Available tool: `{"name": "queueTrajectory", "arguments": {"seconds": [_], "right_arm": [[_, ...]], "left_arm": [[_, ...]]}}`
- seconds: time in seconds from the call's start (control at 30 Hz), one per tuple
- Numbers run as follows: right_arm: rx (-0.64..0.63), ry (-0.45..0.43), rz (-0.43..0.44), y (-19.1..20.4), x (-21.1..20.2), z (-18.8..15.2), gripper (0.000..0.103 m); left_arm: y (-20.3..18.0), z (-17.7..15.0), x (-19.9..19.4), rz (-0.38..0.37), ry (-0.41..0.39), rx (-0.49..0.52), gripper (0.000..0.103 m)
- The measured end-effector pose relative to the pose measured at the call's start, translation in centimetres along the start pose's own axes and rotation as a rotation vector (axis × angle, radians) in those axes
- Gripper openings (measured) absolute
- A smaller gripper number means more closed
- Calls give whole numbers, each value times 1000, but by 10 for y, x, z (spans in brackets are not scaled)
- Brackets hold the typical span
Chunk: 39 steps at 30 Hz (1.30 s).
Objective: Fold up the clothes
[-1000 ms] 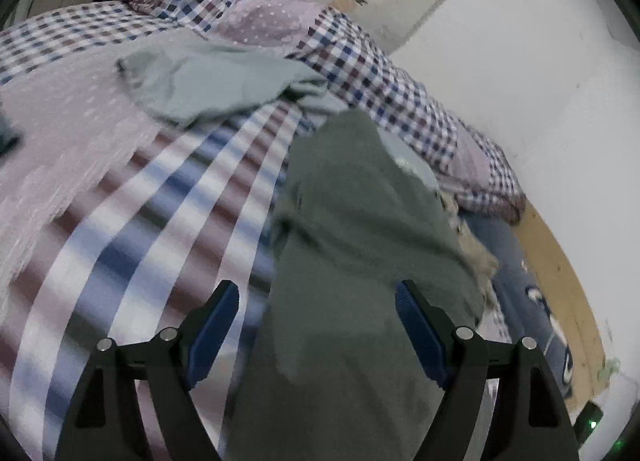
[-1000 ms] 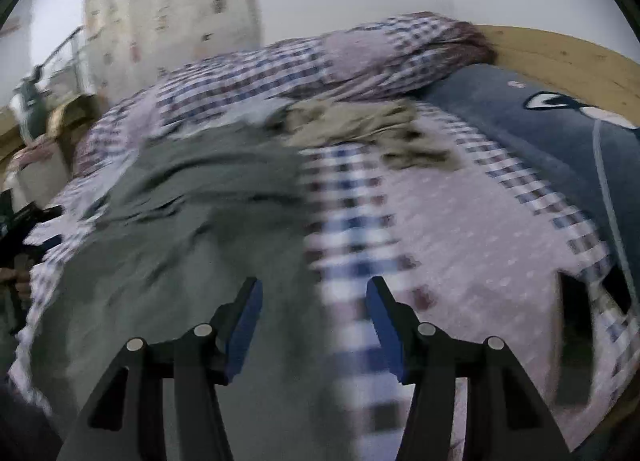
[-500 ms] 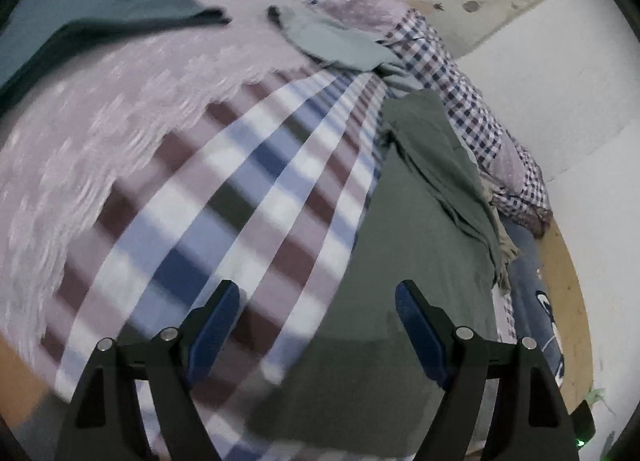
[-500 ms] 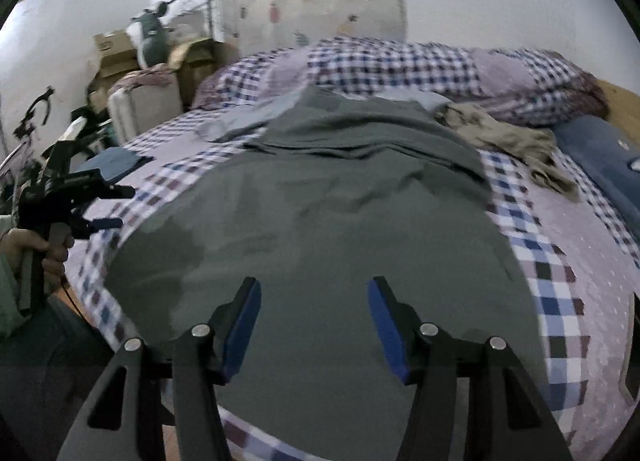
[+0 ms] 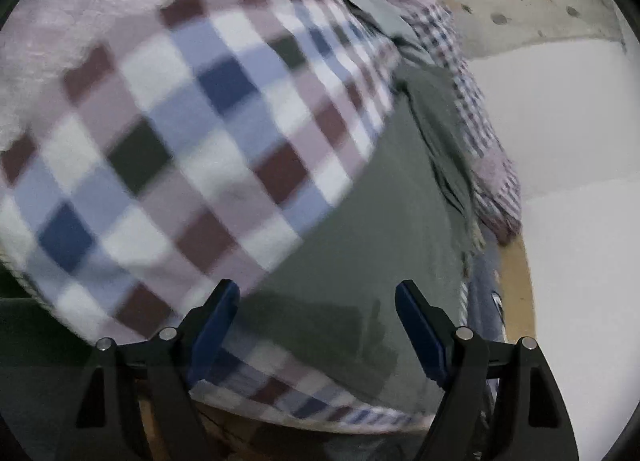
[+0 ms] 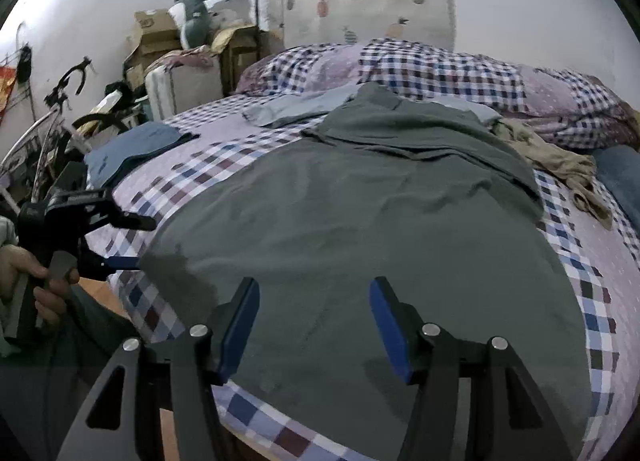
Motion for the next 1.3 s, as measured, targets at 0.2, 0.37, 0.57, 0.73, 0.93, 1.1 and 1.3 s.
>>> {"name": "queueTrajectory", "arguments": {"seconds": [0.2, 0.37, 0.57, 0.73, 0.93, 1.1, 1.3], "right_arm": [[-165, -5, -13, 43, 17, -5, 61], [-369, -23, -16, 89, 35, -18, 61], [-516, -60, 32, 141, 51, -29, 61], [-590, -58, 73, 163, 60, -42, 62], [-554, -51, 94, 160, 66, -41, 62], [-553, -72, 77, 159, 64, -37, 62], [-625, -105, 15, 164, 62, -36, 64]], "left_arm": [[-29, -1, -12, -144, -34, 37, 83], [-44, -1, -18, -244, -23, 46, 83], [-9, 1, -9, -47, -17, 1, 83], [10, -1, -3, 35, -13, -17, 83], [14, 2, -5, 80, -32, -17, 38], [7, -1, -13, 29, -37, 0, 9], [-18, -11, -31, -134, -44, 8, 6]]}}
Point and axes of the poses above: each gripper's, at about its wrist camera, not at the fingertips, and x roughly the way its jaws point, y to its left, z to its top, the point moved 10 cm from there along x, roughly the way its jaws point, and after that the axes turned 1 degree about -y, right-handed, at the moved point
